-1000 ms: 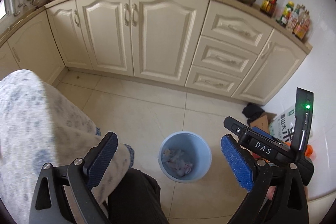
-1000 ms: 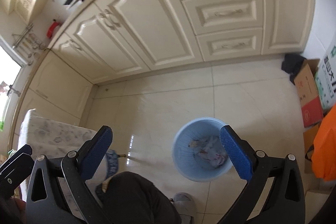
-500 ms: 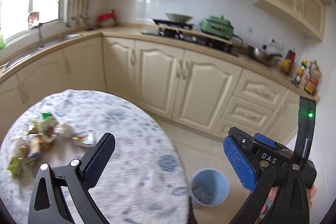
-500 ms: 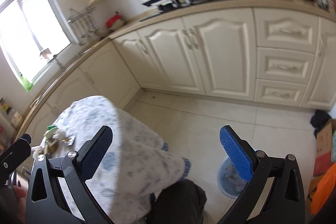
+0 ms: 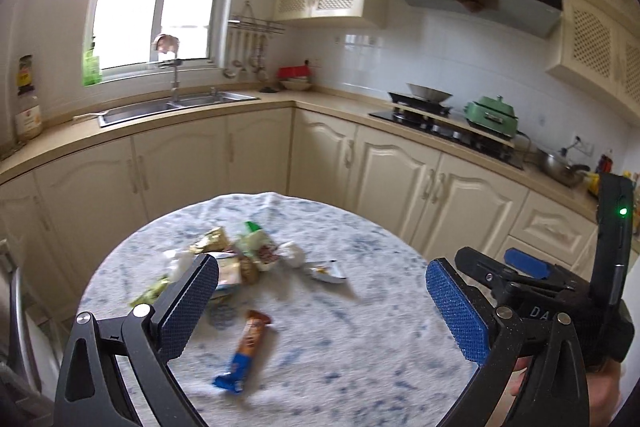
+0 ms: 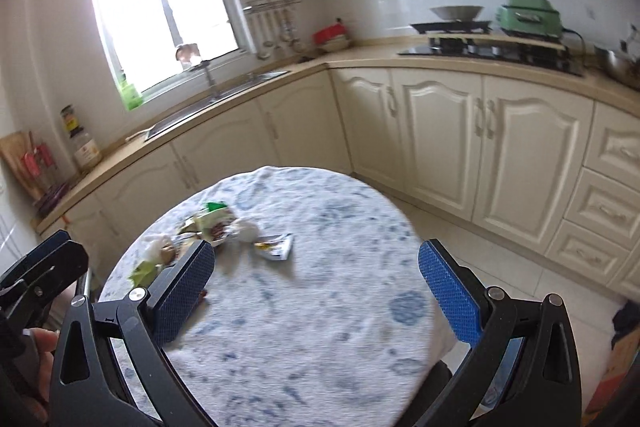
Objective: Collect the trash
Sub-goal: 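Move both tools back to the table, then grasp the chocolate bar wrapper with the left gripper while the right grasps a foil wrapper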
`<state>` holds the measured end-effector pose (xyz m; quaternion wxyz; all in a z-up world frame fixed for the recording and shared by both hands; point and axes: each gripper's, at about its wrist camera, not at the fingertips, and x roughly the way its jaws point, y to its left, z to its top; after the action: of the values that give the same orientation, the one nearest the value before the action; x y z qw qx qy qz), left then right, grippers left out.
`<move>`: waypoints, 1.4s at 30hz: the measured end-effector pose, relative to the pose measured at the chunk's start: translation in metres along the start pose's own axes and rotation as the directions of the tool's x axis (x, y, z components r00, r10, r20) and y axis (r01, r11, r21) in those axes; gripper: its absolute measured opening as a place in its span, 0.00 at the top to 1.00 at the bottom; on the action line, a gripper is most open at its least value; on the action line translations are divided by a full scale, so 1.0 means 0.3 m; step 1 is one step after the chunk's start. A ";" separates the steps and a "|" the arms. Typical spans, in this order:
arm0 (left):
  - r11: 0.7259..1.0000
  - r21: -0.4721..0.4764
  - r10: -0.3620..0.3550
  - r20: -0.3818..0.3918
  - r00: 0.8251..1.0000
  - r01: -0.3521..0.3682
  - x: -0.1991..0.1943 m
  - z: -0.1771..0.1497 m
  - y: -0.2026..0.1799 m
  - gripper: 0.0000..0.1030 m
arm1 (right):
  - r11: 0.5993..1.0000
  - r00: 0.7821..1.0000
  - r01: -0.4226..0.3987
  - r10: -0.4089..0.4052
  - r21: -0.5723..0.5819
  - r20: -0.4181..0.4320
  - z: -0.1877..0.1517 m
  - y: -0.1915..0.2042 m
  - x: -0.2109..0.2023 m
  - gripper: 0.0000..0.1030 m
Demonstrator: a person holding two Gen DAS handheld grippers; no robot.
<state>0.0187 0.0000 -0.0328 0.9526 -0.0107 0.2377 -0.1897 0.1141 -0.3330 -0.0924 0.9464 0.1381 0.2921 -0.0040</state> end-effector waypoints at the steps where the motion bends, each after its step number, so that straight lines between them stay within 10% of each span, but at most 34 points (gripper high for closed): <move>1: 1.000 -0.009 0.012 0.001 1.000 -0.012 -0.015 -0.005 0.020 0.01 | 1.000 1.000 -0.007 0.007 -0.017 -0.001 -0.002 0.030 0.003 0.00; 13: 0.991 -0.043 0.121 -0.058 0.991 -0.124 -0.052 -0.090 0.151 0.01 | 0.994 0.999 -0.028 0.026 -0.104 -0.022 -0.036 0.184 0.079 0.00; 25: 0.991 0.050 0.135 -0.319 0.938 -0.125 0.385 -0.090 0.128 0.06 | 0.989 0.976 -0.024 -0.008 -0.148 -0.216 -0.109 0.147 0.403 0.00; 29: 0.993 0.014 0.115 -0.409 0.905 -0.120 0.522 -0.082 0.173 0.25 | 0.988 0.966 -0.035 -0.005 -0.150 -0.258 -0.121 0.150 0.513 0.01; 35: 0.993 0.035 0.114 -0.397 0.911 -0.109 0.596 -0.021 0.162 0.58 | 0.990 0.950 -0.031 -0.014 -0.140 -0.313 -0.119 0.131 0.665 0.14; 38: 0.994 0.011 0.104 -0.395 0.913 -0.108 0.642 0.003 0.174 0.83 | 0.988 0.942 -0.044 -0.008 -0.147 -0.337 -0.111 0.140 0.725 0.27; 42: 0.993 -0.021 0.096 -0.391 0.915 -0.113 0.695 0.006 0.192 0.85 | 0.976 0.935 -0.046 -0.032 -0.212 -0.353 -0.112 0.181 0.761 0.57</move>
<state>0.2100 -0.0232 -0.1310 0.8947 0.0195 0.4264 -0.1317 0.2897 -0.2553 -0.2313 0.8876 0.0336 0.4559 0.0563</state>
